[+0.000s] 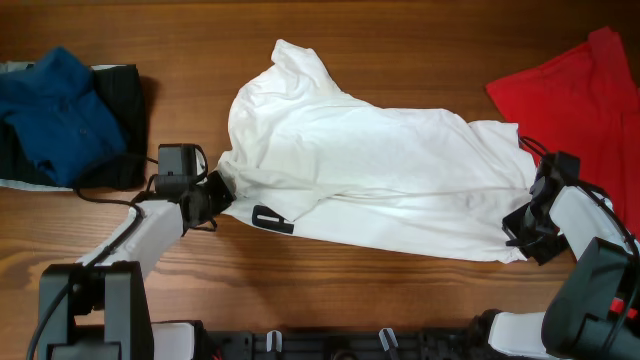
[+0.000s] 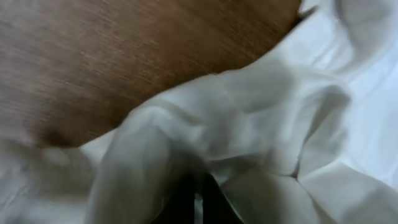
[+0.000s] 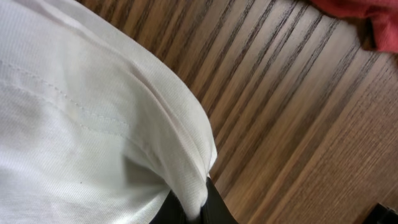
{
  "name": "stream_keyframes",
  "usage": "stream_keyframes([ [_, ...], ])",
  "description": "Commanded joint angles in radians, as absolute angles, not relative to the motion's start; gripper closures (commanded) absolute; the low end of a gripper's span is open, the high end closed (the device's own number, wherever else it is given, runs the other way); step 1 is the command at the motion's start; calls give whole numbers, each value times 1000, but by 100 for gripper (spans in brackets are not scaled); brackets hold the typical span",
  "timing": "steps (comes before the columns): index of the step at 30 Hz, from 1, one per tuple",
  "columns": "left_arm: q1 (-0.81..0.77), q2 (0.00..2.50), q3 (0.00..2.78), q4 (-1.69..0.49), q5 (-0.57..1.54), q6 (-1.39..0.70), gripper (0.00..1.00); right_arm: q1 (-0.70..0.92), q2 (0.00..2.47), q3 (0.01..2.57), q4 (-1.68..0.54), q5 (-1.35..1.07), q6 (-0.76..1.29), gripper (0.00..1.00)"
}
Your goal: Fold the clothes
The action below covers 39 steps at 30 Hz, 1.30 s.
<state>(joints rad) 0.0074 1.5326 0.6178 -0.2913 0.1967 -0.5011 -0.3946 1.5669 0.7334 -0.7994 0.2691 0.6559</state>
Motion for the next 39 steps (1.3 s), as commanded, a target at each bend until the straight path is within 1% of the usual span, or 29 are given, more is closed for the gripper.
stream_keyframes([
  [1,56,1597,559,-449,-3,-628,95,-400,1580,724,-805,262,646,96],
  [5,168,1597,559,-547,14,-668,96,-400,1580,724,-828,273,659,96],
  [7,200,1597,559,-559,53,-667,96,-400,1580,724,-834,276,670,96],
  [9,233,1596,559,-588,81,-694,96,-400,1580,724,-866,308,737,95],
  [11,264,1588,559,-625,81,-746,96,-400,1580,724,-874,318,745,95],
  [14,305,1554,559,-654,85,-749,96,-400,1580,724,-881,337,778,96],
  [22,421,1295,559,-751,85,-746,96,-400,1580,725,-876,343,836,96],
  [26,429,1171,560,-770,88,-684,96,-400,1568,736,-858,324,743,96],
  [30,429,1028,580,-779,89,-685,96,-400,1487,765,-911,305,743,95],
  [32,420,994,615,-779,93,-683,94,-400,1427,771,-921,279,716,89],
  [33,408,996,637,-776,110,-661,94,-400,1398,772,-920,257,683,77],
  [34,395,1000,657,-765,130,-636,93,-400,1373,772,-916,232,646,69],
  [35,365,1010,696,-748,146,-597,92,-400,1335,773,-910,200,584,53],
  [37,311,1026,768,-737,145,-537,90,-400,1282,774,-913,183,550,35],
  [39,253,1048,840,-732,141,-490,86,-400,1246,774,-920,173,550,32],
])
